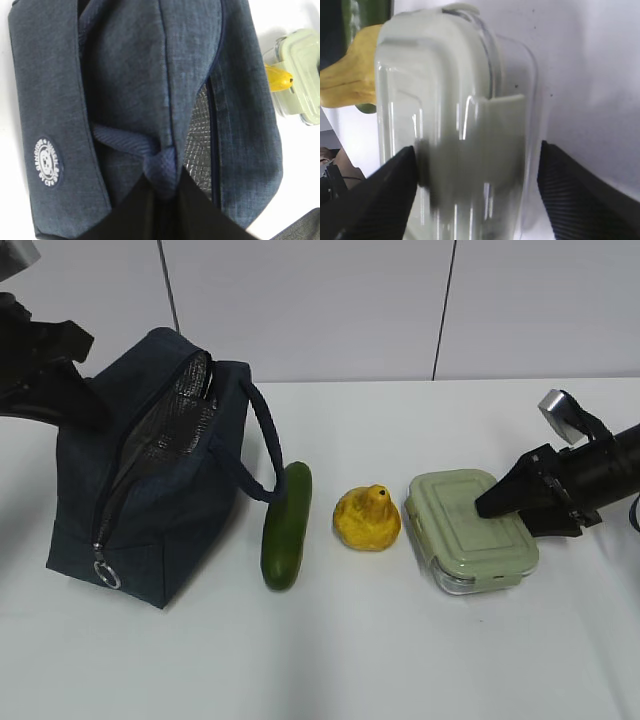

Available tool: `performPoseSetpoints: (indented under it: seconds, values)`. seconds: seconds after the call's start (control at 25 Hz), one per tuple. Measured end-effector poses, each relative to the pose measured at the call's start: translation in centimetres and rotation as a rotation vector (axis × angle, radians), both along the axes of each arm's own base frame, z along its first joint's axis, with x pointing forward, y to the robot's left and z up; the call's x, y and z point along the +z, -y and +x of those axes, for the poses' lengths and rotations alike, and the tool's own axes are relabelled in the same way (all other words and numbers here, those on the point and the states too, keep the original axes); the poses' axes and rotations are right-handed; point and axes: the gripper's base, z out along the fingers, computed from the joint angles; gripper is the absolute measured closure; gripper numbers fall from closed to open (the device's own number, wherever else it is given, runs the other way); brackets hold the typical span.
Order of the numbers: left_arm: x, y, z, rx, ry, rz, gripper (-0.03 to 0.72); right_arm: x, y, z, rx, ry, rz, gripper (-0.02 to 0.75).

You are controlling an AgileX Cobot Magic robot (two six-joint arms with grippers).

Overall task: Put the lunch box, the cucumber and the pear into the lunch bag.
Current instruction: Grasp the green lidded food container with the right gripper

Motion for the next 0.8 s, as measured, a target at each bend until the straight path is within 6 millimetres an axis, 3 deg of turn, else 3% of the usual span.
performPoseSetpoints:
  seconds: [0.48,0.8]
  values:
    - [0.0,-0.01,0.0,0.0,0.0,0.001,0.685,0.38,0.03,0.27,0.007,0.012,0.006,0.328]
    - [0.0,-0.01,0.0,0.0,0.0,0.001,0.685,0.39,0.02,0.26,0.008,0.011,0.008,0.357]
